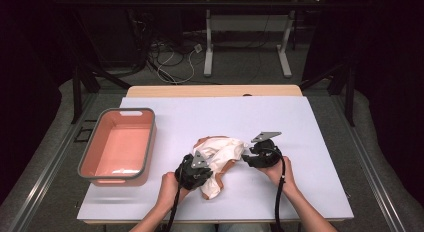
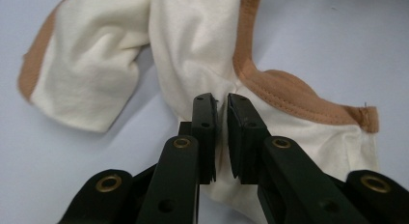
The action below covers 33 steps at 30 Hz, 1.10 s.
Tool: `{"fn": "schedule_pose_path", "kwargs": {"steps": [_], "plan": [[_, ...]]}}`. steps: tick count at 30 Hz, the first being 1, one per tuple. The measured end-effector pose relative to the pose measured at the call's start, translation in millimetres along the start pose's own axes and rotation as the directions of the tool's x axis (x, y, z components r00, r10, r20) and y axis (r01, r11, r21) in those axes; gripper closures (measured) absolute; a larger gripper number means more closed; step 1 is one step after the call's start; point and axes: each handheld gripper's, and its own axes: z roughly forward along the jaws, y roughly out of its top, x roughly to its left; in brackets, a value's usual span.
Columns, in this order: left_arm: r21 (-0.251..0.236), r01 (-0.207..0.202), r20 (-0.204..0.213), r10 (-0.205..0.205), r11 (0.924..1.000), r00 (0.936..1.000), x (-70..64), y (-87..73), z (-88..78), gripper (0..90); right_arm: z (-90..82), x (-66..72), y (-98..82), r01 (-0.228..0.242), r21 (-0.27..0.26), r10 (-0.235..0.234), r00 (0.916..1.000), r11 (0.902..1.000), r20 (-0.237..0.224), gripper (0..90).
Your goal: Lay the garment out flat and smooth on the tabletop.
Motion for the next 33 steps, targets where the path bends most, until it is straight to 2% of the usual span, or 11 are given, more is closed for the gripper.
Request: {"fn": "schedule_pose_path", "kwargs": {"steps": [6,10,17,21,24,27,30,33], "plan": [[0.016,0.052,-0.058,-0.051,0.9985,0.997,16.2,-6.2,-6.4,82.6,2.8,2.9,-0.2,0.005,0.015,-0.005,1.0,0.9999,0.0,50.5],[0.013,0.061,-0.056,-0.06,0.998,0.9966,20.1,-7.3,-9.2,80.9,3.4,4.3,0.4,0.007,0.001,-0.007,1.0,1.0,-0.004,45.5],[0.018,0.032,-0.042,-0.031,0.9993,0.9986,7.6,-2.9,-11.0,68.9,6.2,13.7,2.8,0.068,-0.007,-0.068,0.9977,0.9977,0.002,40.6],[0.025,0.005,-0.046,-0.003,0.9997,0.9989,0.8,0.7,-12.8,55.1,8.5,18.6,4.3,0.089,-0.013,-0.089,0.996,0.9959,-0.001,42.6],[0.018,-0.005,-0.038,0.006,0.9998,0.9993,-6.0,3.0,-14.6,43.3,8.4,20.9,4.9,0.084,-0.03,-0.084,0.9965,0.996,0.003,43.8],[0.012,-0.025,-0.029,0.025,0.9996,0.9993,-15.3,6.5,-16.2,36.0,7.9,20.3,5.0,0.088,-0.04,-0.088,0.9961,0.9953,0.004,44.5],[0.01,-0.048,-0.021,0.048,0.9988,0.9986,-24.4,9.3,-14.8,32.3,7.8,20.0,4.9,0.081,-0.054,-0.081,0.9967,0.9953,0.008,45.7],[0.047,-0.074,-0.028,0.075,0.9962,0.9968,-30.0,10.4,-9.0,30.2,7.2,19.7,5.0,0.074,-0.058,-0.074,0.9973,0.9956,0.0,47.0]]}}
